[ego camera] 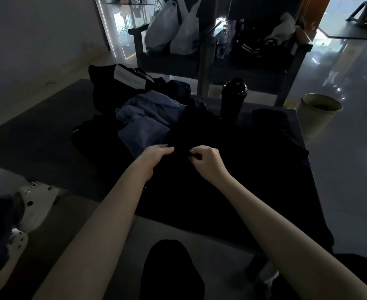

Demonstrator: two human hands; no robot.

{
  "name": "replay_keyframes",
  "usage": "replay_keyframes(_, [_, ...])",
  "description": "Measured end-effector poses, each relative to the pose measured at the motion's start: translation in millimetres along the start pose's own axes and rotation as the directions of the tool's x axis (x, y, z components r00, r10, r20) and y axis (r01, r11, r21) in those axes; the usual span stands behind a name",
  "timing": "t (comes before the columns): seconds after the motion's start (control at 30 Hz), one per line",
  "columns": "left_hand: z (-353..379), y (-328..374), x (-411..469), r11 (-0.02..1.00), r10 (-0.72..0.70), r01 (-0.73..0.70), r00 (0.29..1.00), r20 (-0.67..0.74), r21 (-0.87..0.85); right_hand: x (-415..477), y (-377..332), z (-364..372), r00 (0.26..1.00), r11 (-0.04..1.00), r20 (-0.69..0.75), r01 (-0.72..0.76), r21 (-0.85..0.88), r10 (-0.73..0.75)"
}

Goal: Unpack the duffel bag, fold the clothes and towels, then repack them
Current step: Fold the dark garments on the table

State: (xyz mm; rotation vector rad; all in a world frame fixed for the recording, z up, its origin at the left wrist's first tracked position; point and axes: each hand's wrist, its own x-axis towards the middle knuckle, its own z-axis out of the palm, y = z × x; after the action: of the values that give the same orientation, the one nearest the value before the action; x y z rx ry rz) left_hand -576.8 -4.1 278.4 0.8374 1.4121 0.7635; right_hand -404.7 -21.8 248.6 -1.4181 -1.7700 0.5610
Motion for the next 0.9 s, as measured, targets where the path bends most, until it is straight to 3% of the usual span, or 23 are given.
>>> replay_keyframes(0.1, [4.4,-3.2,-1.0,0.96,0.279,-0.279,0.95,-0.141,0.016,-2.7,-1.8,-1.1,0.997,0.996,0.058,-0.045,-0.08,0.05])
replay_keyframes(0.2, [4.0,1.5,-5.3,0.887,0.461,-0.448,0.876,-0.14,0.114,2.5,-7.2,-0.8,0.996,0.973,0.06,-0.049,-0.227,0.064])
replay_keyframes(0.37, [0.1,14.7,-7.3,0.755,0.631,-0.583,0.771,-0.086,0.301,32.5,-28.2,2.5,0.984,0.994,0.15,-0.084,-0.072,0.094])
replay_keyframes(0.47, [-6.5,14.0,-8.2,0.734,0.644,-0.605,0.765,-0.031,0.308,48.8,-39.5,-1.4,0.934,0.973,0.311,-0.212,0.091,0.174])
replay_keyframes(0.57, [-13.1,11.1,-8.6,0.741,0.63,-0.609,0.776,0.019,0.284,59.2,-45.6,-7.7,0.849,0.944,0.472,-0.316,0.098,0.235])
replay_keyframes(0.73, [-20.2,4.5,-8.1,0.784,0.587,-0.581,0.809,0.041,0.22,68.4,-41.4,-5.1,0.83,0.919,0.515,-0.352,0.18,0.217])
replay_keyframes(0.83, [-23.0,0.8,-4.1,0.801,0.575,-0.555,0.818,-0.027,0.225,66.4,-39.6,-1.3,0.834,0.962,0.529,-0.251,0.108,0.158])
replay_keyframes(0.9, [-26.4,-1.0,-2.5,0.827,0.527,-0.5,0.849,-0.046,0.258,64.8,-36.4,5.3,0.919,0.996,0.386,-0.084,0.007,0.074])
